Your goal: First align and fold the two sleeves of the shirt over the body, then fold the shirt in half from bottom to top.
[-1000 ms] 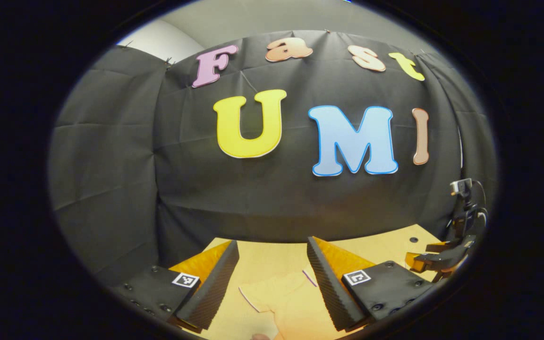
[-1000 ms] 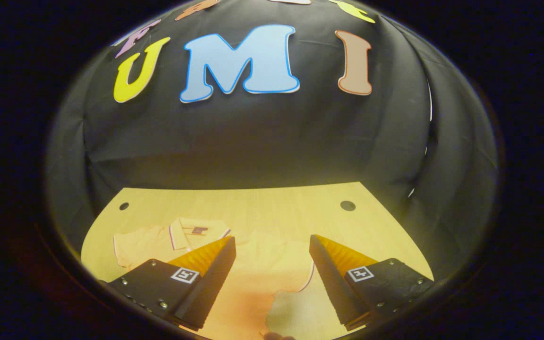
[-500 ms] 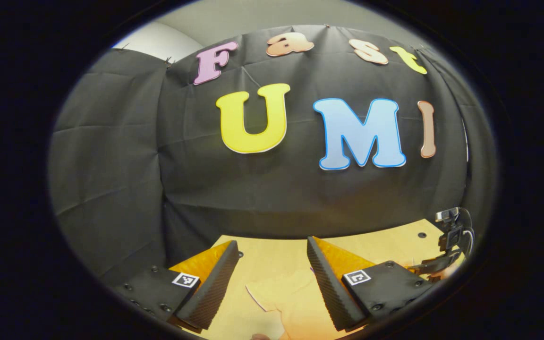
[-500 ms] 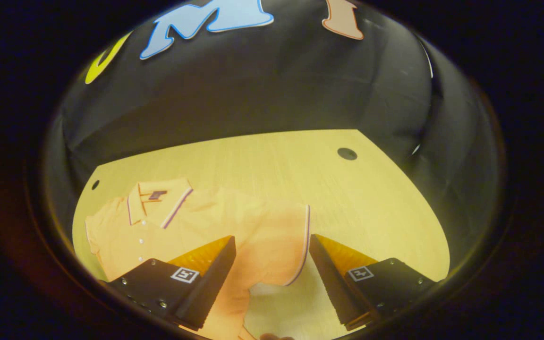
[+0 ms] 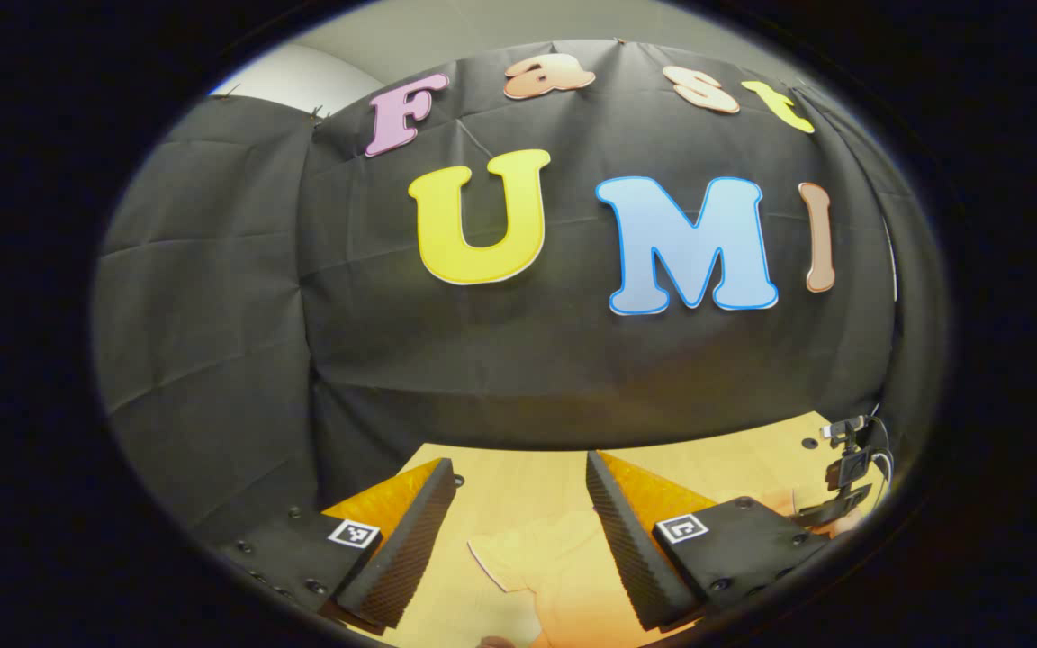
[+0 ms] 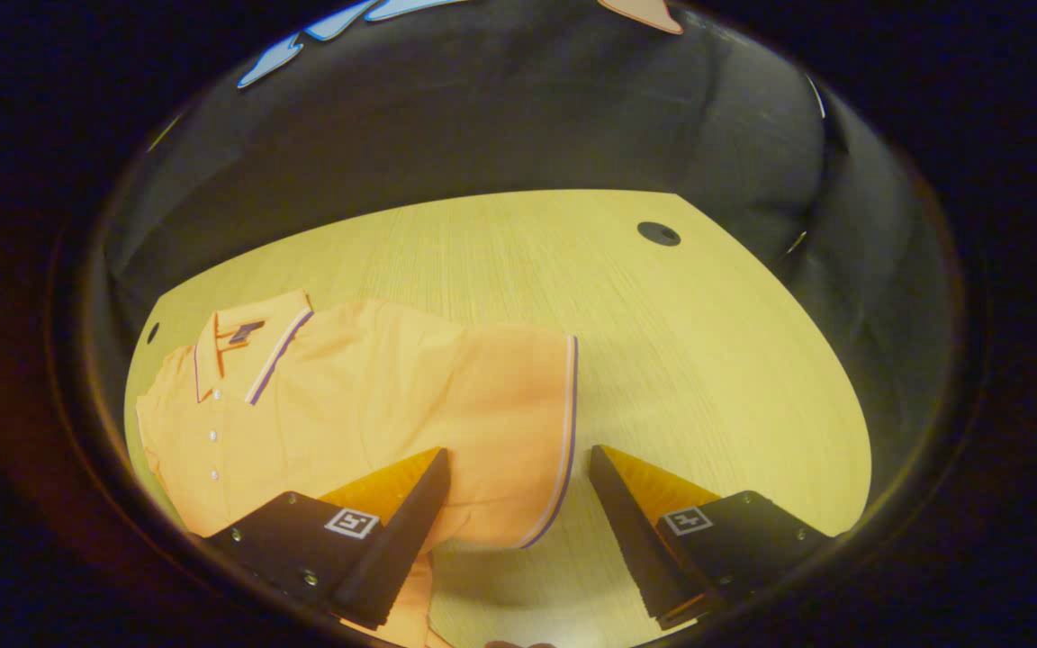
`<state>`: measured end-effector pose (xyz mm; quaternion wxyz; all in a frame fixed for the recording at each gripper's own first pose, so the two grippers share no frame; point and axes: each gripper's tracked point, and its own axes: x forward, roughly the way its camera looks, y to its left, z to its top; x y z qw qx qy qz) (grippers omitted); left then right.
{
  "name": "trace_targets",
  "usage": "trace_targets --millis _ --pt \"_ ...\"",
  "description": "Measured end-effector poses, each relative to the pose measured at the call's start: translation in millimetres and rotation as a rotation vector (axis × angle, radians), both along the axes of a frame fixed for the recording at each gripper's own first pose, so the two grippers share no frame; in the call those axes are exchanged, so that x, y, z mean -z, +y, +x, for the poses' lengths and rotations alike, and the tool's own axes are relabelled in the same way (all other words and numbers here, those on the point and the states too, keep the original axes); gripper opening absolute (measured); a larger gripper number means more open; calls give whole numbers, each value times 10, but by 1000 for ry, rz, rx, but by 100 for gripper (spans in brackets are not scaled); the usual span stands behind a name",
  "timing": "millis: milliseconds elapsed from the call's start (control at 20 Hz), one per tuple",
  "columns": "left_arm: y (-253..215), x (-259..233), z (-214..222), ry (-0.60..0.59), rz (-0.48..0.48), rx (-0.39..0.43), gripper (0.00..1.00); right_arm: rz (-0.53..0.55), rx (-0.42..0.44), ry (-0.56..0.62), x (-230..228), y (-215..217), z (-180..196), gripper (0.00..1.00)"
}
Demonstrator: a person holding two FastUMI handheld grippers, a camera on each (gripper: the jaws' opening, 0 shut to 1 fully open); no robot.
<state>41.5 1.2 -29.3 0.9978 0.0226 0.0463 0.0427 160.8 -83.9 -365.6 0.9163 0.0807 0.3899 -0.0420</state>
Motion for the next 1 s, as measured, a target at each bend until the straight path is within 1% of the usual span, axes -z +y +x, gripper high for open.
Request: trace_targets --millis 100,150,200,250,300,350,450,650,750,850,1000 --pt "-23 16 23 2 2 1 97 0 -8 -4 2 7 5 96" --pt "-27 10 33 2 3 1 97 4 -9 -1 -2 15 6 87" --pt "-43 20 43 3 3 1 97 12 -14 0 -13 9 7 81" --pt "-55 22 51 3 0 4 97 22 -14 6 -23 14 33 66" --pt "-63 26 41 4 -3 6 97 38 -10 7 -19 29 27 54" --pt "-67 38 53 7 -5 6 97 54 -2 14 -13 52 33 35" --pt "-53 64 60 12 -10 6 97 77 13 21 -31 67 33 9" --pt "-50 112 63 19 -19 7 97 76 2 18 -60 100 44 8" --pt "-34 119 72 23 -20 4 97 57 -3 -17 -185 117 82 8" --pt "-4 139 75 25 -23 2 97 59 -43 -59 -374 263 128 8" --pt "26 150 67 24 -22 -1 97 66 -126 -121 -664 620 238 8"
